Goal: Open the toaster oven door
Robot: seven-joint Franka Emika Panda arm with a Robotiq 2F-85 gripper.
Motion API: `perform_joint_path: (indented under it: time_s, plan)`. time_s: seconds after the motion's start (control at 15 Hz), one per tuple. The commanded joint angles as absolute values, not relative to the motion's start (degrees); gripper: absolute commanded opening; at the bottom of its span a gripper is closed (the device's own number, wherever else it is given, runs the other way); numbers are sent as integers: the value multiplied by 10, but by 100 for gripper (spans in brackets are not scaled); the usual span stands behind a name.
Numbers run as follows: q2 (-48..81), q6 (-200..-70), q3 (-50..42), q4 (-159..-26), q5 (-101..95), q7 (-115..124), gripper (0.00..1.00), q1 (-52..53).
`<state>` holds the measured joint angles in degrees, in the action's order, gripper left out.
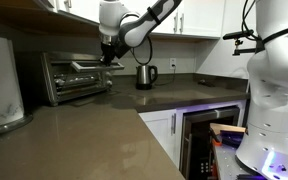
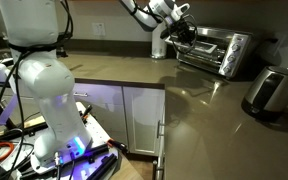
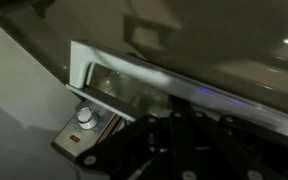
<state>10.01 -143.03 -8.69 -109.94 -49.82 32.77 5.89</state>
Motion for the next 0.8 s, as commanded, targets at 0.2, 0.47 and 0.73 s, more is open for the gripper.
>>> perform_joint_path:
  time_s: [0.2, 0.47, 0.73]
  plan:
    - [76, -1420, -64, -1117, -485, 299, 4, 33]
    - [80, -1430, -59, -1122, -466, 291, 4, 25]
    - [81, -1434, -55, -1130, -434, 276, 4, 19]
